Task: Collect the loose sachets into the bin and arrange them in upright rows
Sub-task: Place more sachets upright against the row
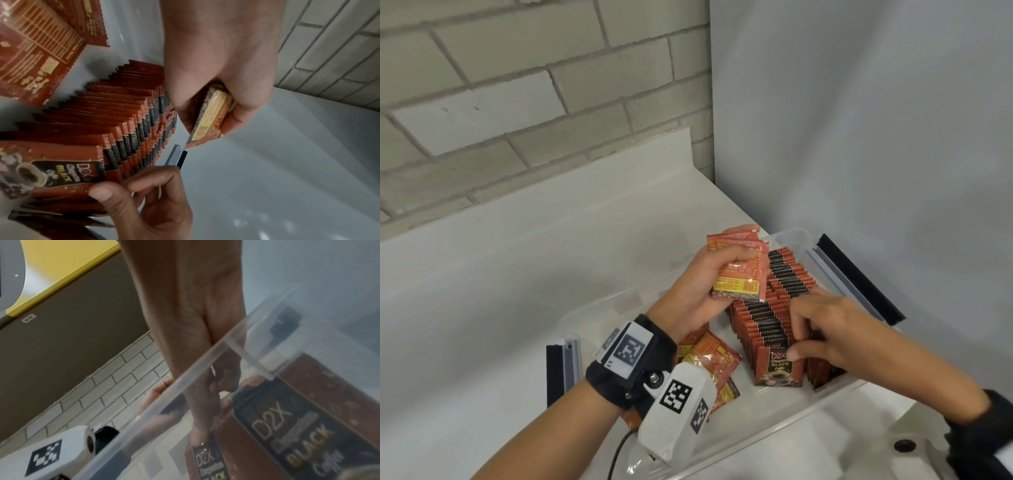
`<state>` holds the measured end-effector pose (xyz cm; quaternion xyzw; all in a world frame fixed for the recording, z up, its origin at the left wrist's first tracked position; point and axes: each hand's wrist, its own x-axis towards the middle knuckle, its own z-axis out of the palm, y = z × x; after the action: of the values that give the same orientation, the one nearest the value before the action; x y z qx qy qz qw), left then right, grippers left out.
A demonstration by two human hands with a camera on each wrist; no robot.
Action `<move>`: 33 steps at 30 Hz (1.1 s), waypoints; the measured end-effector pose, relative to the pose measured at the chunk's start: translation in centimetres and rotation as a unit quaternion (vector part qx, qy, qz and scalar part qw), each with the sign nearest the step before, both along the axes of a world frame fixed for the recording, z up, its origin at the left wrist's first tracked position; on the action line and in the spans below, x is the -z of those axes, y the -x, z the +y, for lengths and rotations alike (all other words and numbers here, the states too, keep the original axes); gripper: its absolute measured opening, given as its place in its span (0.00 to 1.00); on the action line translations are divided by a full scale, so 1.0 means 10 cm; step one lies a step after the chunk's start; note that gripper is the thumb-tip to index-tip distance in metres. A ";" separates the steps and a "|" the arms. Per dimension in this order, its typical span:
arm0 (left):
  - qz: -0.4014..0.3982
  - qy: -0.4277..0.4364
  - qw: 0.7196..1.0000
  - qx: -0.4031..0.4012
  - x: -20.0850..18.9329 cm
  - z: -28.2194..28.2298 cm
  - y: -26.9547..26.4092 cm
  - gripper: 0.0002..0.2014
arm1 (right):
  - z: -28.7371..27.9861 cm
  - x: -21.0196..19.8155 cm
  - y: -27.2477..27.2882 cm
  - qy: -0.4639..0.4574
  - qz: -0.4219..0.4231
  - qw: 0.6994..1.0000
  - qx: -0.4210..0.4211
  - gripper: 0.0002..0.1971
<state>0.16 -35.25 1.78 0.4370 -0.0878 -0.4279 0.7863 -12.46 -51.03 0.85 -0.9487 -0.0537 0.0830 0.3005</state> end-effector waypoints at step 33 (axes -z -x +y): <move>-0.042 -0.055 0.977 0.203 0.00 -0.01 0.10 0.12 | 0.05 0.05 0.04 -0.407 -0.230 0.867 0.173 0.06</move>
<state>-0.86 -35.35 1.74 0.4704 -0.1841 -0.5639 0.6533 -12.91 -50.48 0.33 -0.7282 0.0147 -0.2202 0.6489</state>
